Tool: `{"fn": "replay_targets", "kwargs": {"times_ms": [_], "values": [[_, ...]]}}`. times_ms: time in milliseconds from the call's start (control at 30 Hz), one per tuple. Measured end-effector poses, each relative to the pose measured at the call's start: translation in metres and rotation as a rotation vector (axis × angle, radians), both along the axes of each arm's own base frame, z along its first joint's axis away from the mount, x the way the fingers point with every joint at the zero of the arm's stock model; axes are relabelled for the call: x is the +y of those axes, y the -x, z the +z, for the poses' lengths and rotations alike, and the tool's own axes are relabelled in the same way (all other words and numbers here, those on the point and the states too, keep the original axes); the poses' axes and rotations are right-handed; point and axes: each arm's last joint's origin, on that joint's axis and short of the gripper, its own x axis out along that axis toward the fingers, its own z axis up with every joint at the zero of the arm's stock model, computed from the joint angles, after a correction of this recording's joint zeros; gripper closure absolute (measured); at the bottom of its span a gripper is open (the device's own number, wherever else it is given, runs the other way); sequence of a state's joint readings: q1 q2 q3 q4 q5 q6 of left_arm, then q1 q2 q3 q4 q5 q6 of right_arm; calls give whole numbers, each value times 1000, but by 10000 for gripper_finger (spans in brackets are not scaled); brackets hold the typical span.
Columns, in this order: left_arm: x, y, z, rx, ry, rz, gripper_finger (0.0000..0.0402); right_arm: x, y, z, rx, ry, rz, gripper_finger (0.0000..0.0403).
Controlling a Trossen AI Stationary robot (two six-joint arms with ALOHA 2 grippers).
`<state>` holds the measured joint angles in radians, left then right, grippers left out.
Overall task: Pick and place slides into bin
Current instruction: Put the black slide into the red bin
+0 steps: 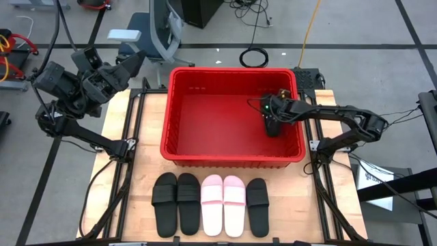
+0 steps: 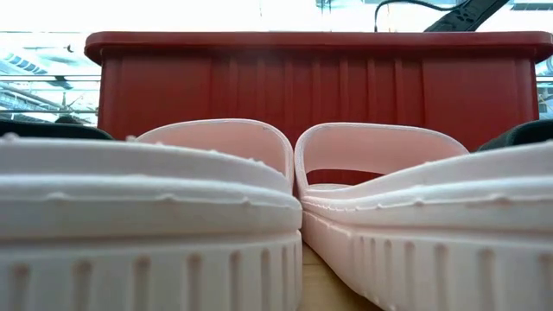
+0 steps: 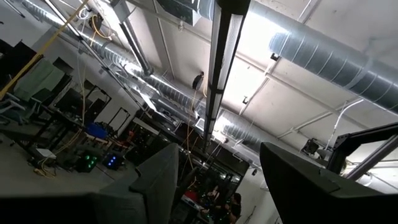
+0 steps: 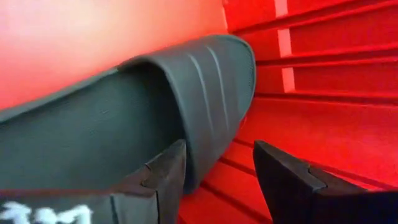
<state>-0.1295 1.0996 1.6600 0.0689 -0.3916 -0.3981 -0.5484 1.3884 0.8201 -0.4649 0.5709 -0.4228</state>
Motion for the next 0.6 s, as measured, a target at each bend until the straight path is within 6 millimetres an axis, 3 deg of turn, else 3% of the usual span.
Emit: {"fn": "replay_targets", "kwargs": {"times_ms": [333,600], "values": [[0,0,0,1,-3,2,174,10,11,24,-144,-55,7,222],[0,0,0,7,-21,14,174,27,20,45,-418,-190,-57,222]]}}
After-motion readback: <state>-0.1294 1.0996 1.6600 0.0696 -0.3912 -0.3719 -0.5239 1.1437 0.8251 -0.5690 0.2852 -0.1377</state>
